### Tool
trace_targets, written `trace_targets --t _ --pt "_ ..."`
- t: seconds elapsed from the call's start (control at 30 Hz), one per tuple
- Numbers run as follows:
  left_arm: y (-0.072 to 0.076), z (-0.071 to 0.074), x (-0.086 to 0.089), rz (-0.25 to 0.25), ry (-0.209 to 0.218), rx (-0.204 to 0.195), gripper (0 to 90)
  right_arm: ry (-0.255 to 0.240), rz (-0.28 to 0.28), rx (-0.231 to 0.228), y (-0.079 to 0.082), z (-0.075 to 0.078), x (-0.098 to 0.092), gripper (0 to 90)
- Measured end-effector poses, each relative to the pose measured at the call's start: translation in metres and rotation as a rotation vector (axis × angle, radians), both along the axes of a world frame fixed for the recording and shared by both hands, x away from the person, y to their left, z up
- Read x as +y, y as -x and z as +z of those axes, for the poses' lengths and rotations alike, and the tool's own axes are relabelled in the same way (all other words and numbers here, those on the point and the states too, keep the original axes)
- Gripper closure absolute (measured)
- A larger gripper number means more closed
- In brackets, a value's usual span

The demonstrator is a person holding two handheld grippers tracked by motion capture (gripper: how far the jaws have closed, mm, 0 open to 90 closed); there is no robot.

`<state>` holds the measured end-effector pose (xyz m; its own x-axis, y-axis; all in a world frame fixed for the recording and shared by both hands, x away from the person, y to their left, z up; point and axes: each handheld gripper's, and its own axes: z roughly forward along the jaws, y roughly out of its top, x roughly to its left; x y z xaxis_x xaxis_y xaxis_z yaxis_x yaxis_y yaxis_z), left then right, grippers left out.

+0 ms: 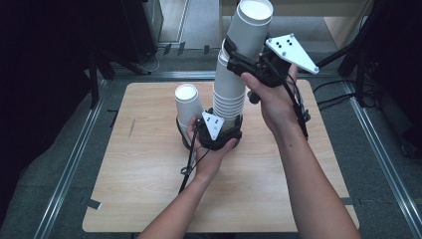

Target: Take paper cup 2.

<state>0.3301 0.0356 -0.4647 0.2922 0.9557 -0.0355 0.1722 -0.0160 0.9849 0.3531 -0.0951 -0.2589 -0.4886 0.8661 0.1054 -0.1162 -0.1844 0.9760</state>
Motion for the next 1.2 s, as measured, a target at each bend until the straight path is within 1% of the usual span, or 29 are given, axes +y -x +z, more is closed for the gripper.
trace_targets --t 0.17,0.3,0.47,0.63,0.97,1.07,1.13,1.2 --pt "0.0 0.0 0.0 -0.001 0.002 0.002 11.8 0.008 -0.024 -0.001 0.002 0.002 -0.011 13.7" --pt "0.0 0.0 0.0 0.001 0.001 0.003 11.9 0.003 -0.041 -0.002 0.003 0.002 -0.02 13.7" --pt "0.0 0.0 0.0 0.002 0.002 0.003 12.0 0.003 -0.055 0.001 0.004 0.001 -0.029 13.7" --pt "0.0 0.0 0.0 0.001 0.007 0.002 12.1 0.013 -0.067 0.009 0.002 -0.005 -0.034 13.7" --pt "0.002 0.0 0.0 -0.001 0.008 0.002 13.6 0.013 -0.089 0.029 0.0 -0.019 -0.045 13.7" --pt "0.003 0.001 0.003 -0.008 0.014 0.006 14.2 0.023 -0.098 0.038 0.0 -0.026 -0.049 13.7" --pt "0.005 0.001 0.005 -0.02 0.027 0.008 14.1 0.022 -0.103 0.046 0.0 -0.03 -0.052 13.7" --pt "0.008 0.003 0.007 -0.03 0.028 0.008 13.2 0.025 -0.105 0.052 0.0 -0.034 -0.054 13.7"
